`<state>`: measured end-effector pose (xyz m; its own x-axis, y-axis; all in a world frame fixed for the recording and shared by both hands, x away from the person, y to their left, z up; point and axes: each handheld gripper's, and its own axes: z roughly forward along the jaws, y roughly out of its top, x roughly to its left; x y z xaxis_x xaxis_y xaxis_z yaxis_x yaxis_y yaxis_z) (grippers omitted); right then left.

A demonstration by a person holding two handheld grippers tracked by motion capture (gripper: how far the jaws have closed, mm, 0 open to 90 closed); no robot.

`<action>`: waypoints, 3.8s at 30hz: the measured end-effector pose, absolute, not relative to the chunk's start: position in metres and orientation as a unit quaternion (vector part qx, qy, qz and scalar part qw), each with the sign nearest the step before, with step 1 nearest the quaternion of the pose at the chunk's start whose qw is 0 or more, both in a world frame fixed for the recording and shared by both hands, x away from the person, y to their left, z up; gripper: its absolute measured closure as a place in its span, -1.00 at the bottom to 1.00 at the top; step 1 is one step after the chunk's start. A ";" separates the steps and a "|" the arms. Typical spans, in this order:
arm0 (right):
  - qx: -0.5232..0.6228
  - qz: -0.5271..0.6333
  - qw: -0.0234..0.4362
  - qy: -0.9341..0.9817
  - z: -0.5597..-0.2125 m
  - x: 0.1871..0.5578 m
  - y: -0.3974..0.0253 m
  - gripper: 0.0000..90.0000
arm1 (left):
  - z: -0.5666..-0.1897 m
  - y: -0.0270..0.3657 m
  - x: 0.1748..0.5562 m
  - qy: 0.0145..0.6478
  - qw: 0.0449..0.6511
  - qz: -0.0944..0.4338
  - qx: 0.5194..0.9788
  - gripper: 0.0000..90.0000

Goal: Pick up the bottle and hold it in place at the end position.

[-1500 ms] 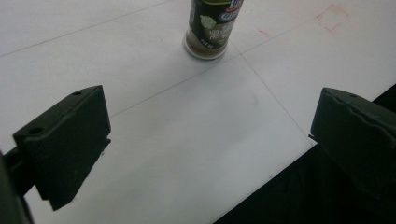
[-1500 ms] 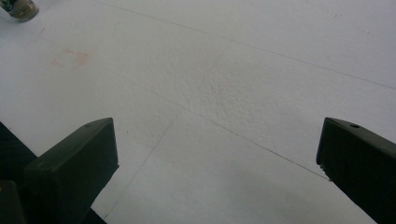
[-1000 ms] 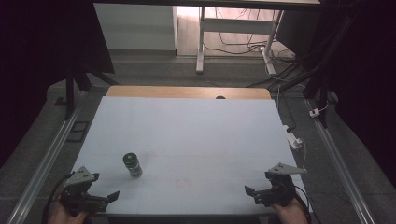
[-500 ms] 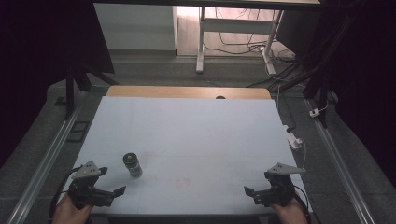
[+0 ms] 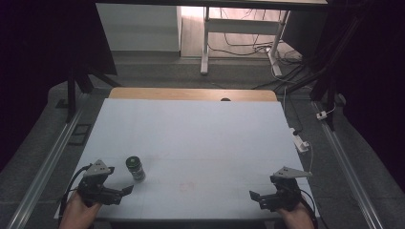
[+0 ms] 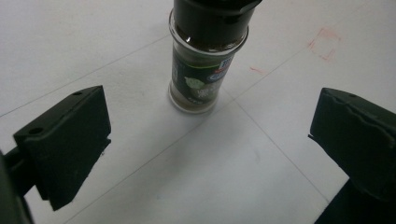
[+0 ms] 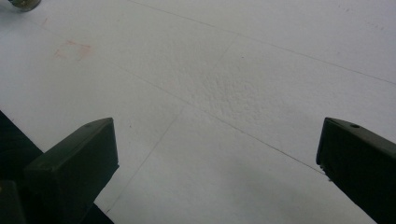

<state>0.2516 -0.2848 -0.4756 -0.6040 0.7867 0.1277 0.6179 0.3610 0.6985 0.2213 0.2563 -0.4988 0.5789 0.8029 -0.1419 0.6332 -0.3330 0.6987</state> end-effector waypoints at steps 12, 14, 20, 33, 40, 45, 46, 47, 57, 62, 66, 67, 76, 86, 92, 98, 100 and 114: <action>0.428 0.364 0.114 0.819 -0.476 0.252 -0.284 -1.00 | -0.502 0.250 0.239 0.433 0.360 0.128 0.816 -1.00; 0.428 0.363 0.113 0.820 -0.476 0.252 -0.284 -1.00 | -0.503 0.250 0.242 0.431 0.359 0.129 0.818 -1.00; 0.426 0.362 0.111 0.821 -0.476 0.252 -0.284 -1.00 | -0.508 0.247 0.253 0.423 0.338 0.139 0.829 -1.00; 0.423 0.360 0.112 0.824 -0.476 0.252 -0.283 -1.00 | -0.515 0.240 0.268 0.402 0.334 0.130 0.843 -0.85; 0.421 0.360 0.111 0.825 -0.476 0.252 -0.282 -1.00 | -0.514 0.238 0.265 0.377 0.336 0.133 0.853 -0.23; 0.420 0.359 0.111 0.826 -0.476 0.252 -0.282 -1.00 | -0.513 0.238 0.264 0.361 0.341 0.124 0.859 0.14; 0.420 0.358 0.111 0.826 -0.476 0.252 -0.282 -1.00 | -0.513 0.237 0.263 0.359 0.337 0.127 0.861 0.16; 0.420 0.358 0.110 0.827 -0.476 0.252 -0.282 -1.00 | -0.512 0.237 0.263 0.359 0.336 0.128 0.861 0.17; 0.420 0.358 0.109 0.827 -0.477 0.252 -0.282 -1.00 | -0.511 0.236 0.264 0.368 0.334 0.124 0.859 0.18; 0.420 0.359 0.108 0.826 -0.477 0.252 -0.282 -1.00 | -0.508 0.234 0.266 0.372 0.337 0.125 0.855 0.18; 0.420 0.359 0.108 0.826 -0.477 0.252 -0.282 -1.00 | -0.505 0.232 0.268 0.373 0.347 0.121 0.852 0.18; 0.420 0.359 0.108 0.826 -0.477 0.252 -0.282 -1.00 | -0.504 0.231 0.268 0.372 0.347 0.121 0.852 0.18; 0.422 0.360 0.107 0.825 -0.477 0.253 -0.283 -1.00 | -0.494 0.218 0.278 0.355 0.354 0.120 0.857 0.19; 0.421 0.361 0.107 0.825 -0.477 0.253 -0.283 -1.00 | -0.483 0.203 0.291 0.337 0.363 0.119 0.861 0.19; 0.419 0.362 0.107 0.826 -0.477 0.253 -0.283 -1.00 | -0.479 0.192 0.302 0.332 0.367 0.115 0.862 0.19; 0.418 0.363 0.106 0.826 -0.477 0.253 -0.283 -1.00 | -0.475 0.181 0.311 0.322 0.369 0.113 0.864 0.19; 0.418 0.362 0.105 0.826 -0.476 0.252 -0.283 -1.00 | -0.473 0.176 0.314 0.322 0.369 0.113 0.864 0.19; 0.421 0.368 0.104 0.823 -0.476 0.252 -0.284 -1.00 | -0.467 0.143 0.336 0.299 0.370 0.110 0.873 0.19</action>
<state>0.2522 -0.2844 -0.4760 -0.6241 0.7690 0.1384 0.6161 0.3755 0.6924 0.3364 0.1431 -0.4673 0.7969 0.6033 -0.0301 0.4408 -0.5468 0.7118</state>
